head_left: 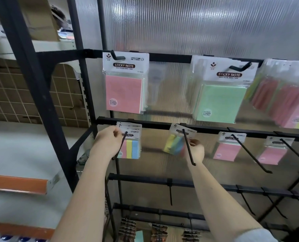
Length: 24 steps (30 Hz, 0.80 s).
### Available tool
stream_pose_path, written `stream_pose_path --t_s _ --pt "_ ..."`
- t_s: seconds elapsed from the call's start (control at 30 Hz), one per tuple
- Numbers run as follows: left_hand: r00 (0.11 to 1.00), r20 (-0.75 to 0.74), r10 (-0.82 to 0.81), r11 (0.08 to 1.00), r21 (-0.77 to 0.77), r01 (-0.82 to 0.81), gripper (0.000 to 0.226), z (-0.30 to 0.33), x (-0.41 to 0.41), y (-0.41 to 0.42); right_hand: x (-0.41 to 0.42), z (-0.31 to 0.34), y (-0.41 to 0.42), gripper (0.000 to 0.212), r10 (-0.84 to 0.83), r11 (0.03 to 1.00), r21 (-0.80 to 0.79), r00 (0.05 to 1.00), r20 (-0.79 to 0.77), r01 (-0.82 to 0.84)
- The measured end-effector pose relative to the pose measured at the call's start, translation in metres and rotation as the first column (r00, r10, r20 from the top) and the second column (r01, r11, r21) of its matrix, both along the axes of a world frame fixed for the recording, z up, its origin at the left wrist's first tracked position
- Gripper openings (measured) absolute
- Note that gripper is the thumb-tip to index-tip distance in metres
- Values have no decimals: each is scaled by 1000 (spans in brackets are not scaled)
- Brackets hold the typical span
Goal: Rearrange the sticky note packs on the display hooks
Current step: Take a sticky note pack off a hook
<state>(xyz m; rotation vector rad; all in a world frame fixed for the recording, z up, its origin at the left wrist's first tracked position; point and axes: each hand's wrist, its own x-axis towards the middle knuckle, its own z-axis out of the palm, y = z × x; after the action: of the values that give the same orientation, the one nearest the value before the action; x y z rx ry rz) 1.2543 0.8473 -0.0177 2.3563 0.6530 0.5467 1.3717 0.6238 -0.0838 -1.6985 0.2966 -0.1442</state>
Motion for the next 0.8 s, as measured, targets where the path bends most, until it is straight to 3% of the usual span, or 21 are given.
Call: stream_pose_path --t_s 0.1,0.33,0.47,0.63,0.8 --pt "1000 9 -3 1000 -5 3 10 -1 -1 1 -3 0 0 35 38 999 -12 999 6 -38" --pt "1000 0 -14 1000 -22 14 9 -2 -4 2 -18 10 -10 11 119 987 99 991 57 -124" --pt "999 11 -42 999 -7 42 10 -4 -11 2 -32 17 -17 19 183 973 124 979 89 -193" --pt "997 35 -69 997 -19 69 15 -11 -20 4 -59 28 -27 38 120 989 81 990 69 -125" --pt "996 59 -69 986 -147 77 20 -17 -22 7 -93 39 -36 31 131 991 6 988 77 -132"
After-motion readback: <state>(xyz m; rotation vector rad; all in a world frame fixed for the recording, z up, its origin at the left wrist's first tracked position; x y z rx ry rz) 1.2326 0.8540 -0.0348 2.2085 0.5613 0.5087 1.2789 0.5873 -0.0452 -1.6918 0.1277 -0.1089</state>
